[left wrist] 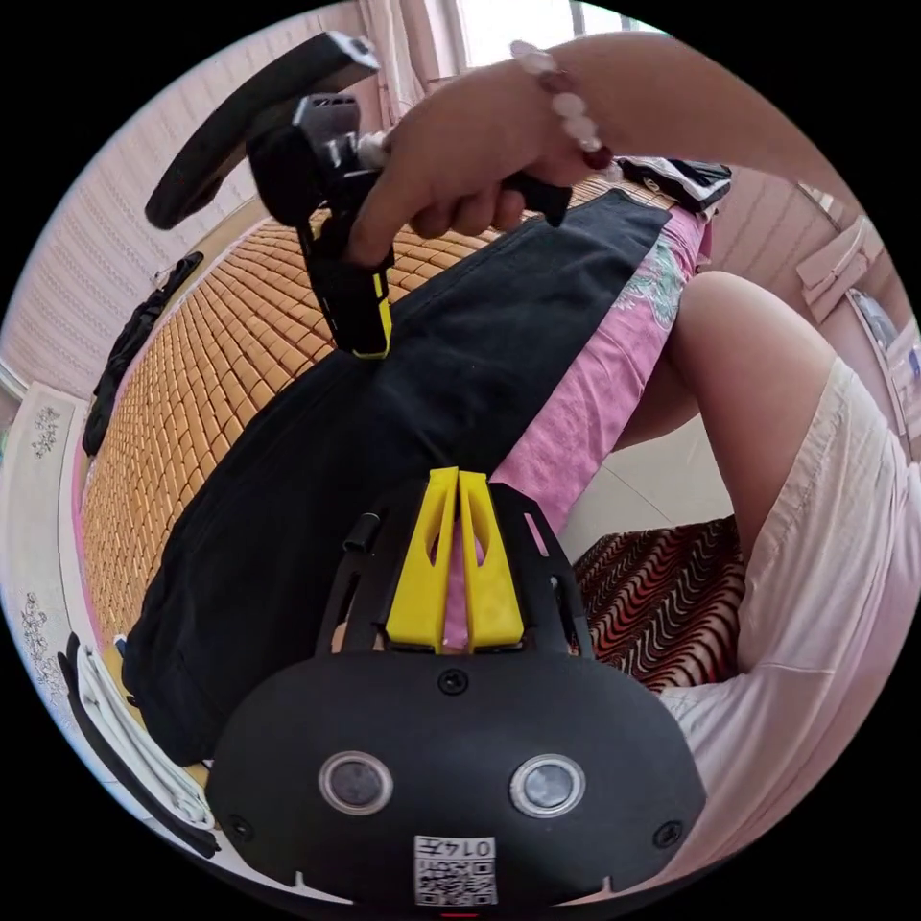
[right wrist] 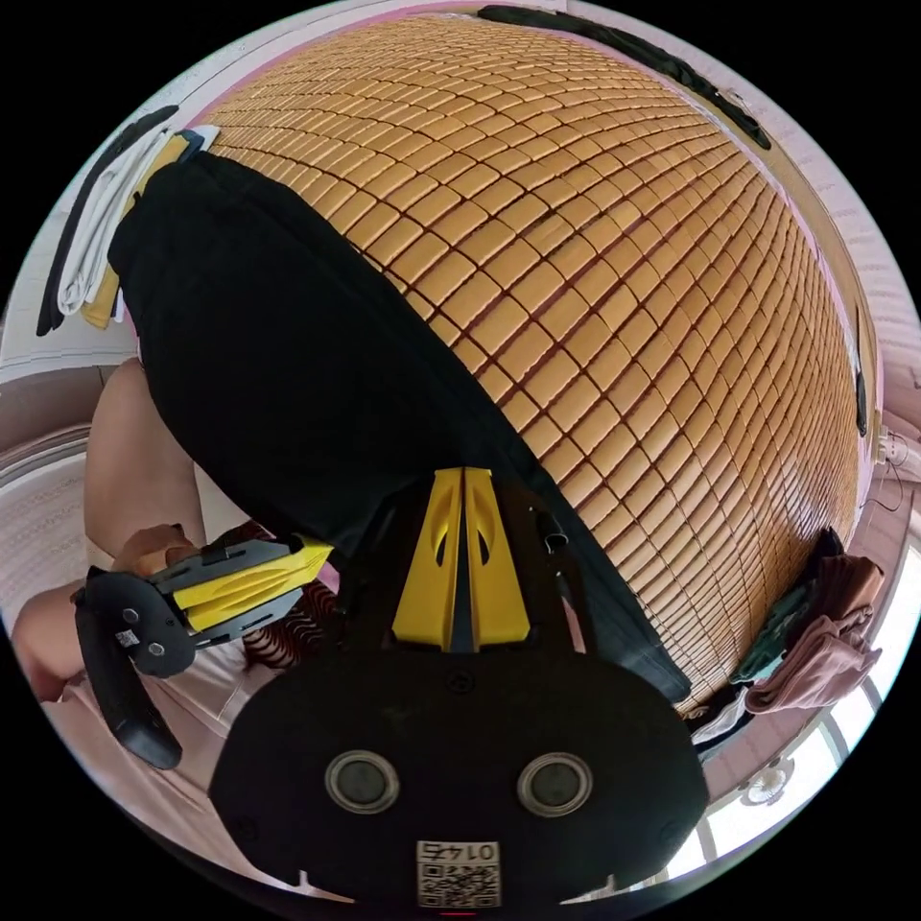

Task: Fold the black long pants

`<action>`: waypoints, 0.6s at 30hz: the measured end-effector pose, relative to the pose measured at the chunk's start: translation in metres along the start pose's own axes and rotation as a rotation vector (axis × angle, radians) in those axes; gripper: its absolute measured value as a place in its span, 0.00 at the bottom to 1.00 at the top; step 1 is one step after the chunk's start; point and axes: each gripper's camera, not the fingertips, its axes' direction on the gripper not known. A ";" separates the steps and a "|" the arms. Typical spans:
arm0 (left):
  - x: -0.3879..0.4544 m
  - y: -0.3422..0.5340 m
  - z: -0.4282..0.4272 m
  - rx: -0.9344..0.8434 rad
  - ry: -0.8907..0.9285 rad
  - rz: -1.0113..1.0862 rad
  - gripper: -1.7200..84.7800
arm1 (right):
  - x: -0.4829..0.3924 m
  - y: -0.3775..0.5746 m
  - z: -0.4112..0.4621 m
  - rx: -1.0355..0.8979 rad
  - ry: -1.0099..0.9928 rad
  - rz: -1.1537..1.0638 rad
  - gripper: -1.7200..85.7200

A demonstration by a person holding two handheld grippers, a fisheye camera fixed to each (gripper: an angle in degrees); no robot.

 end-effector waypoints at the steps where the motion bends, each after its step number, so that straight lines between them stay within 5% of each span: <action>1: 0.003 0.000 0.002 0.006 -0.006 -0.008 0.01 | -0.002 -0.011 0.004 -0.026 0.002 -0.029 0.01; 18: 0.034 -0.060 0.052 -0.071 0.089 0.121 0.01 | 0.000 -0.082 0.033 -0.233 0.002 -0.140 0.01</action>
